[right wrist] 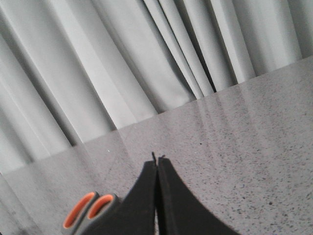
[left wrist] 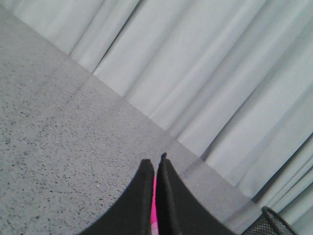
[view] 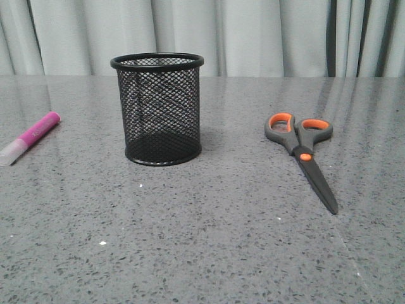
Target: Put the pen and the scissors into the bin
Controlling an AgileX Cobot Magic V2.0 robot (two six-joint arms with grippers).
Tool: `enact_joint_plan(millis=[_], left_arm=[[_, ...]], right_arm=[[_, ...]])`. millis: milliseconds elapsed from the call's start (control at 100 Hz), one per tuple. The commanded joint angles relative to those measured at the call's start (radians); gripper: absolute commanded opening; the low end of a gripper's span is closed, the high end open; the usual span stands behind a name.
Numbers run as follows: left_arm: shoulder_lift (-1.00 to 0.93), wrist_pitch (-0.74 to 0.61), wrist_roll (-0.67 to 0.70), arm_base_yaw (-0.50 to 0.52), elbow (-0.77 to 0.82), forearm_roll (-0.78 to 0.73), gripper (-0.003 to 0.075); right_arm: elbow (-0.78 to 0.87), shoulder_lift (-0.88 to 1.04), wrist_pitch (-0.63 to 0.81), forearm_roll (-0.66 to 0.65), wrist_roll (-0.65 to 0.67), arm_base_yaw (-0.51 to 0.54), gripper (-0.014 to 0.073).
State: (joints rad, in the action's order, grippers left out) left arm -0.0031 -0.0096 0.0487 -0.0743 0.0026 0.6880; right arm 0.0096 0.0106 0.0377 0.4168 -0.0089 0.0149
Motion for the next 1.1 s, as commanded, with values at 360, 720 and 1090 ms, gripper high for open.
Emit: enact_joint_plan(millis=[360,720,1090], left_arm=[[0.055,0.078,0.004,-0.001,-0.137,0.026,-0.0022],[0.423,0.578,-0.081,-0.001,-0.556,-0.363,-0.0022],[0.614,0.712,-0.133,-0.001,-0.759,-0.304,-0.0022]], right_arm=[[-0.129,-0.076,-0.201,0.049,-0.006,0.003,-0.0066],[-0.487,-0.493,-0.494,0.042,-0.129,0.003,-0.0066],[-0.637,-0.702,-0.555,0.112,-0.127,0.003,-0.0068]])
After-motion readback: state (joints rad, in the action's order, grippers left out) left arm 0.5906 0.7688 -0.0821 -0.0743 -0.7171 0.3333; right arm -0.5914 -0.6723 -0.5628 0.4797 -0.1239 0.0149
